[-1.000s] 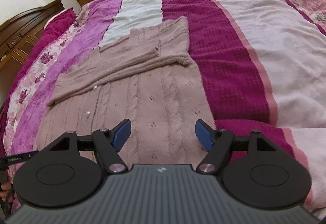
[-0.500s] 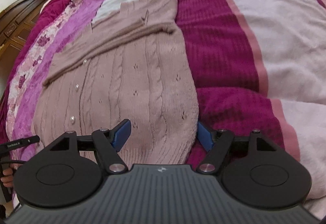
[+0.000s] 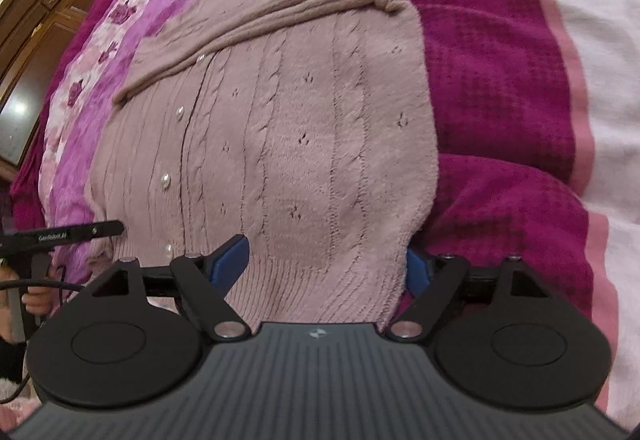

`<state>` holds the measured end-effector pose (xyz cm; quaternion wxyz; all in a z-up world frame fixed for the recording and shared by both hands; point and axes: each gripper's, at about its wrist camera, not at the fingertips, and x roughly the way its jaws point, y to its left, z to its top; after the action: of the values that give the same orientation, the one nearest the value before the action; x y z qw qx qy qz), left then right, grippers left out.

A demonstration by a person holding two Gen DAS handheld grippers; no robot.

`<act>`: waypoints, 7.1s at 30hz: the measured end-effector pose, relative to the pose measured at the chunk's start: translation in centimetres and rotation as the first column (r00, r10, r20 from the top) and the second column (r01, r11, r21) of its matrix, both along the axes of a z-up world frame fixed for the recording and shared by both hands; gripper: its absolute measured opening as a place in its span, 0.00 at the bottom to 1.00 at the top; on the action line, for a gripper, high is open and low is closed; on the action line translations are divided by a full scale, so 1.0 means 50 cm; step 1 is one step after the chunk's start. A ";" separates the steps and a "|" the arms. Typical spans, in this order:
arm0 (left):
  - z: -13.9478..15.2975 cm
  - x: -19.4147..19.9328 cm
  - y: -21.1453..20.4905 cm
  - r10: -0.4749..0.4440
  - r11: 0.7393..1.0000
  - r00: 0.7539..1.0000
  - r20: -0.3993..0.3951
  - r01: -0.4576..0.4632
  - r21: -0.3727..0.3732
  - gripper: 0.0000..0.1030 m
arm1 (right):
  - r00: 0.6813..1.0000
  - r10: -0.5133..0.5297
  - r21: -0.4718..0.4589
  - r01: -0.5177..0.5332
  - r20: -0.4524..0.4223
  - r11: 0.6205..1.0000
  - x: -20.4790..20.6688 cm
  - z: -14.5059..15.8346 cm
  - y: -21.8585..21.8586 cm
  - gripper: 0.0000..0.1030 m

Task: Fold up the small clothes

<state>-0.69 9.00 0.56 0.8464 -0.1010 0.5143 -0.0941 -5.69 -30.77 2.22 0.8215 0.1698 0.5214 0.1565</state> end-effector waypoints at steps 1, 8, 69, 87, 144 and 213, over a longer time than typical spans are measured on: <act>-0.003 0.004 0.001 0.000 1.000 1.000 -0.001 0.000 -0.004 0.62 | 1.000 -0.002 -0.001 0.002 -0.006 1.000 0.004 -0.001 0.002 0.82; -0.003 0.007 0.003 -0.002 1.000 1.000 0.003 0.002 -0.027 0.62 | 0.991 0.116 0.005 -0.116 -0.070 0.993 0.009 0.007 0.045 0.85; 0.248 0.119 0.070 0.406 0.865 0.834 0.372 -0.220 -0.451 0.15 | 0.793 -0.427 0.471 0.205 0.434 0.858 0.169 0.175 -0.051 0.07; 0.139 0.323 0.101 0.437 0.864 0.847 0.303 -0.301 -0.403 0.16 | 0.780 -0.486 0.386 0.340 0.394 0.858 0.400 0.095 -0.012 0.07; 0.096 0.291 0.110 0.395 0.915 0.888 0.234 -0.357 -0.190 0.17 | 0.861 -0.355 0.189 0.305 0.364 0.934 0.365 0.041 0.012 0.15; 0.114 0.421 0.107 0.388 0.920 0.883 0.262 -0.388 -0.054 0.33 | 0.757 -0.549 0.221 0.503 0.353 0.836 0.427 0.010 -0.031 0.60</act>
<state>20.36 14.37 6.27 0.9097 -0.1884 0.3645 0.0643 15.69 -32.34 2.74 0.9103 0.3196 0.2624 -0.0201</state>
